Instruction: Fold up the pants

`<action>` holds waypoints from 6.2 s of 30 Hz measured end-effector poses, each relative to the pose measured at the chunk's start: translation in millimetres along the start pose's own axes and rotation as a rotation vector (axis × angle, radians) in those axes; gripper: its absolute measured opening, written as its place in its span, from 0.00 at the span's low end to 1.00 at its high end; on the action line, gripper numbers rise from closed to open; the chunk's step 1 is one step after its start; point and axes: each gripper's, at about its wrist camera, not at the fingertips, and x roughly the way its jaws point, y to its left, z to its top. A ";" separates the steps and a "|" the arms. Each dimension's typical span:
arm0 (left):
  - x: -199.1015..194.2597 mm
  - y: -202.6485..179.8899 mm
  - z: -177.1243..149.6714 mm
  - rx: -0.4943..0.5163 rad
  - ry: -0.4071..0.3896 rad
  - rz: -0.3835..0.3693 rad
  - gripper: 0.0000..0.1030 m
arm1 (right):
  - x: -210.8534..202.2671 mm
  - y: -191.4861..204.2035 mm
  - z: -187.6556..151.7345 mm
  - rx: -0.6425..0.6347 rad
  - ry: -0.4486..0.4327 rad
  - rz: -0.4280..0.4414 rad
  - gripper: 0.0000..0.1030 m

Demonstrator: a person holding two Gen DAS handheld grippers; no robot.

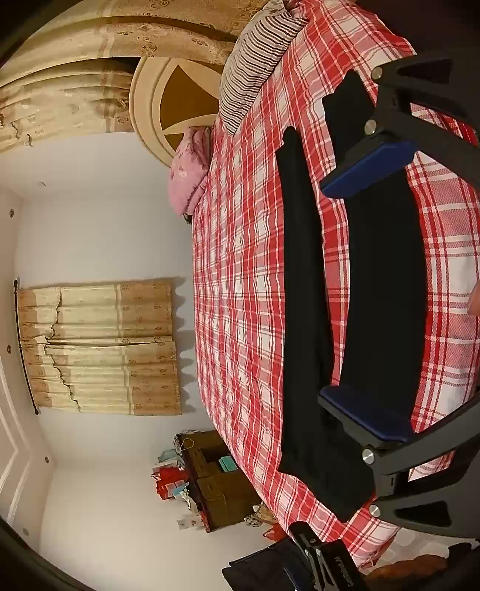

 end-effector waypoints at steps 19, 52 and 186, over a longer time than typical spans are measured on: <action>-0.9 -2.3 -0.3 0.015 -0.030 0.002 1.00 | 5.3 -3.4 -3.4 0.012 0.017 -0.007 0.99; -2.4 1.1 1.3 0.008 -0.032 -0.001 1.00 | 14.7 -5.9 -8.7 0.018 0.041 -0.013 0.99; 354.4 145.1 56.5 0.069 0.392 -0.183 0.11 | 357.6 -360.5 64.4 0.189 0.448 0.015 0.05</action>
